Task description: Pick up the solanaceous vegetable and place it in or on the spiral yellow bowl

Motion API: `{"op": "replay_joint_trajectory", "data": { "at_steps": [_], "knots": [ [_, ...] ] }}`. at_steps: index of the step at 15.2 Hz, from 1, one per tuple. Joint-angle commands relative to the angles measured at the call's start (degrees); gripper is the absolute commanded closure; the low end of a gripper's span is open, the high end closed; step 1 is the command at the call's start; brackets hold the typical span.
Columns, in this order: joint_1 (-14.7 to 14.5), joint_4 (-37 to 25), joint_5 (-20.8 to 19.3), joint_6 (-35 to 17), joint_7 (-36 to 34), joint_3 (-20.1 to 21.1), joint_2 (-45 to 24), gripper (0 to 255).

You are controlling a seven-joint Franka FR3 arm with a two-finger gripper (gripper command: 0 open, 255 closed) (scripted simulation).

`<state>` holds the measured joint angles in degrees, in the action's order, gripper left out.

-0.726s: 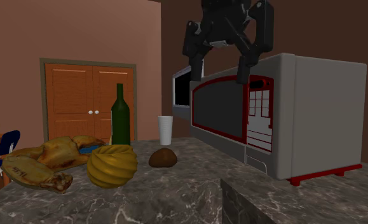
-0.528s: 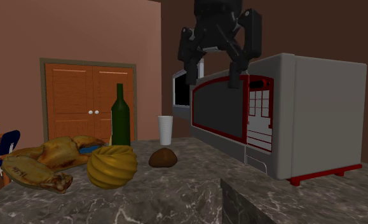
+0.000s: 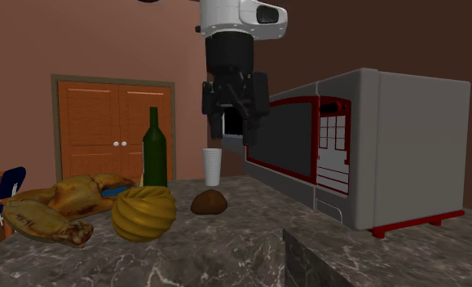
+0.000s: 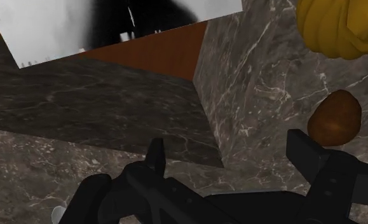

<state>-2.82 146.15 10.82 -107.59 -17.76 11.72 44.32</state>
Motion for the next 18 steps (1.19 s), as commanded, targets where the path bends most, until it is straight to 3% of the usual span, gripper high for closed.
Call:
{"op": "replay_joint_trajectory", "data": {
  "at_steps": [1, 6, 11, 15, 18],
  "knots": [
    [-0.5, 0.7, 1.1, -3.6, -4.5, 4.1, -1.6, 0],
    [0.1, 0.0, 1.5, -11.8, -15.0, 13.7, -8.1, 0],
    [3.7, -3.5, -2.1, -19.1, -27.3, 24.3, -17.4, 0],
    [9.4, -8.3, -10.2, -23.5, -39.8, 34.1, -27.0, 0],
    [15.0, -13.2, -21.6, -24.6, -52.4, 42.3, -36.5, 0]
  ]
}}
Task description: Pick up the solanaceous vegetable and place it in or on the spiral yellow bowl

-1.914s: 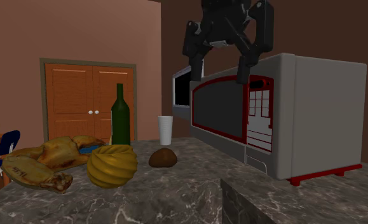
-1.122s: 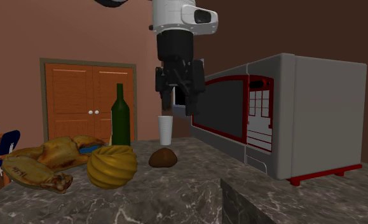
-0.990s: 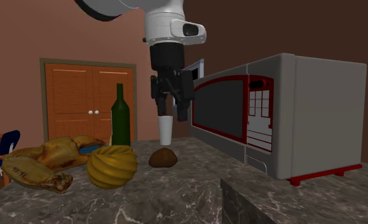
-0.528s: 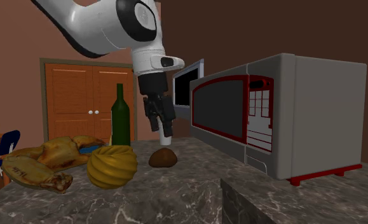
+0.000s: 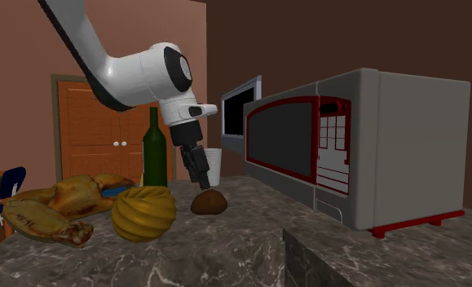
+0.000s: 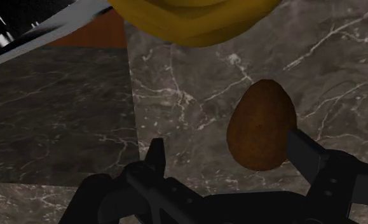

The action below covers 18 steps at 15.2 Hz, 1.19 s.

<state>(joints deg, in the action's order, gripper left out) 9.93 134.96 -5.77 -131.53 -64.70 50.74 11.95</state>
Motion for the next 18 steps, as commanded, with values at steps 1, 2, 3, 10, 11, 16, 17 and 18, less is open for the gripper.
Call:
{"op": "replay_joint_trajectory", "data": {
  "at_steps": [1, 2, 3, 10, 11, 16, 17, 18],
  "knots": [
    [3.8, -4.0, -10.4, -0.2, -10.6, 5.8, -8.3, 0],
    [4.5, -6.2, -16.5, 1.0, -16.1, 7.5, -13.0, 0],
    [3.8, -8.7, -22.6, 2.7, -21.4, 8.0, -18.0, 0],
    [0.2, -8.9, -30.1, 1.0, -26.6, 3.7, -24.0, 0],
    [-0.2, -8.8, -31.7, 0.4, -27.6, 3.0, -25.2, 0],
    [-0.2, -8.8, -31.7, 0.4, -27.6, 3.0, -25.2, 0],
    [-0.2, -8.8, -31.7, 0.4, -27.6, 3.0, -25.2, 0],
    [-0.2, -8.8, -31.7, 0.4, -27.6, 3.0, -25.2, 0]
  ]
}}
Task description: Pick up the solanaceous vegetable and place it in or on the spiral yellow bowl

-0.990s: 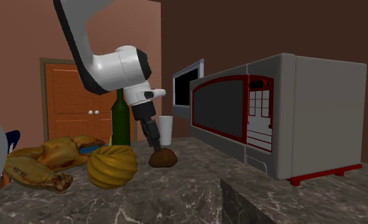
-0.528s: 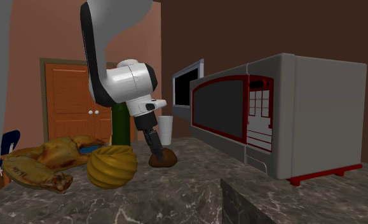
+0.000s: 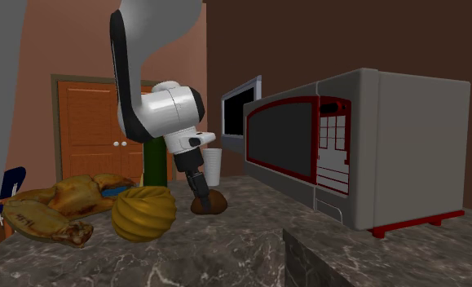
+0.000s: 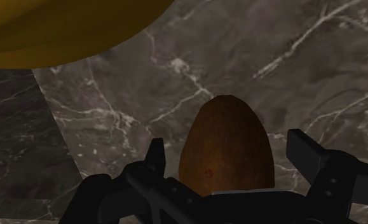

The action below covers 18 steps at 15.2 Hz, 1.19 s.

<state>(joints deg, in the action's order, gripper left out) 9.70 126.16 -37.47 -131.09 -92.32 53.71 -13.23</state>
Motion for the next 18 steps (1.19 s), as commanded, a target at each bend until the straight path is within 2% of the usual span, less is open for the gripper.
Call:
{"op": "replay_joint_trajectory", "data": {
  "at_steps": [1, 2, 11, 18],
  "knots": [
    [0.0, 0.0, 0.0, 0.0, 0.0, 0.0, 0.0, 0],
    [0.0, 0.0, 0.0, 0.0, 0.0, 0.0, 0.0, 255],
    [0.0, 0.0, 0.0, 0.0, 0.0, 0.0, 0.0, 255],
    [2.5, -1.0, 7.0, 2.4, 5.6, 2.7, 5.3, 255]
  ]
}}
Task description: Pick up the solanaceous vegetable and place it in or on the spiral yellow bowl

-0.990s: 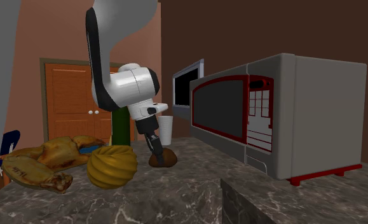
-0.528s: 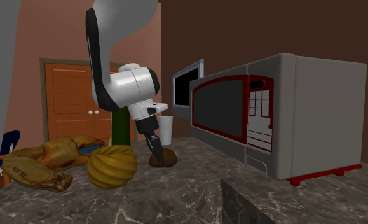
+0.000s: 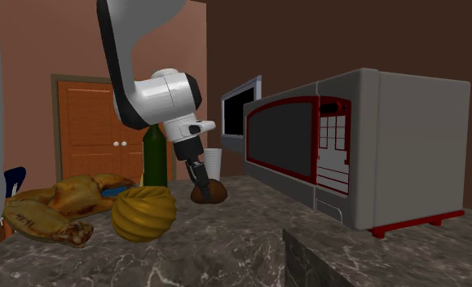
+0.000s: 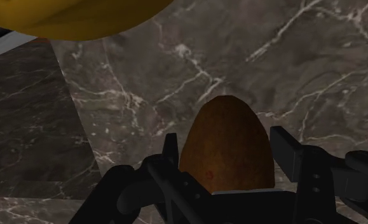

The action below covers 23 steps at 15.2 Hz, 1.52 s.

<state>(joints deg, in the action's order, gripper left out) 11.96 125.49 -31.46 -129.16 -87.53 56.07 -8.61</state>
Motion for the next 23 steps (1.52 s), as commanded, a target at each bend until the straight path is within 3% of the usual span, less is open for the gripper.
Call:
{"op": "replay_joint_trajectory", "data": {
  "at_steps": [1, 13, 23],
  "knots": [
    [0.6, -0.5, 2.0, 0.9, 1.6, 0.6, 1.4, 255],
    [2.4, -4.1, 12.6, 6.5, 10.6, 1.7, 9.6, 255],
    [2.2, -8.8, 18.1, 12.6, 15.9, 0.5, 14.2, 255]
  ]
}}
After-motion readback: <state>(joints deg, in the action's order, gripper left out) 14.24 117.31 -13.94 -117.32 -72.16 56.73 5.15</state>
